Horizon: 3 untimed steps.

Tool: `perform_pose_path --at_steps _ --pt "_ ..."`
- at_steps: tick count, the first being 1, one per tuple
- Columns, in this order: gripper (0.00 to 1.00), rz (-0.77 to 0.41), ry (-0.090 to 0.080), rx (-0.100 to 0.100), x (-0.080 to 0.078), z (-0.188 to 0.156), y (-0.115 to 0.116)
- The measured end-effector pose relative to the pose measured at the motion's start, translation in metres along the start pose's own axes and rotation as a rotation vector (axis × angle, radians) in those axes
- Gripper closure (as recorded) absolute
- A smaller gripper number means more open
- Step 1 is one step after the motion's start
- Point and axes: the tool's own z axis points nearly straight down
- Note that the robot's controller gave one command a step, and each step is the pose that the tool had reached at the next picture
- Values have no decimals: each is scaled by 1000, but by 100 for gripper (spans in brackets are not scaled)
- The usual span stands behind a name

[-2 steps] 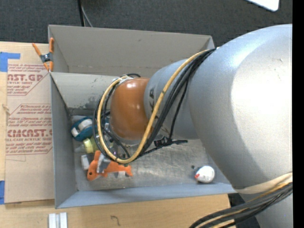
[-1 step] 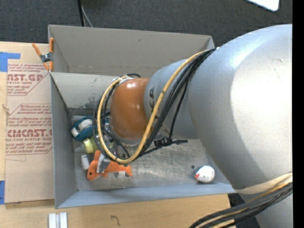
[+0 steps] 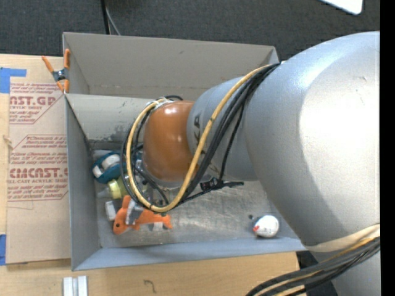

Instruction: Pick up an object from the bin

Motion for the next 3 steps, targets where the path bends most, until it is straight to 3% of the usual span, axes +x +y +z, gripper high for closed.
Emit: perform_pose_path --at_steps 3 --pt "100 0 0 0 0 0 0"
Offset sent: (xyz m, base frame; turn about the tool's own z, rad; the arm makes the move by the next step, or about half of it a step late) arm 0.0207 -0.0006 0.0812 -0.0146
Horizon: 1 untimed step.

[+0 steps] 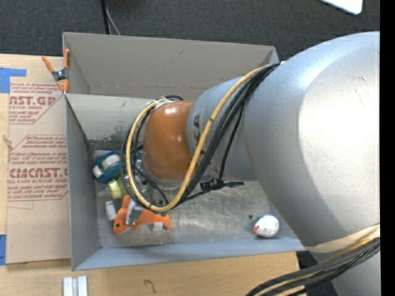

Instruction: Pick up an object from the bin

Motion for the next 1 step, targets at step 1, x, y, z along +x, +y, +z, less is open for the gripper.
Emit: perform_pose_path --at_steps 1 --pt "100 0 0 0 0 0 0"
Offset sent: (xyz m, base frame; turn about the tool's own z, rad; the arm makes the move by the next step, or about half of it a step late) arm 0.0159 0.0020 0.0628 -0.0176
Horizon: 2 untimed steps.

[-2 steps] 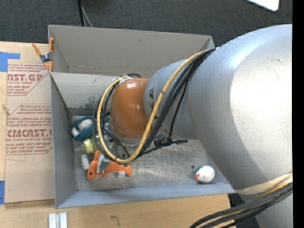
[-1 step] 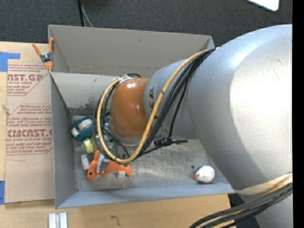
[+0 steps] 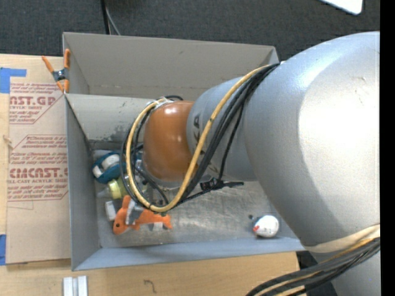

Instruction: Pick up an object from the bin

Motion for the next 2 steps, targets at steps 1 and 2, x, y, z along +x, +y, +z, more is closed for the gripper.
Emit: perform_pose_path --at_steps 1,2 --pt "100 0 0 0 0 0 0" --pt "100 0 0 0 0 0 0"
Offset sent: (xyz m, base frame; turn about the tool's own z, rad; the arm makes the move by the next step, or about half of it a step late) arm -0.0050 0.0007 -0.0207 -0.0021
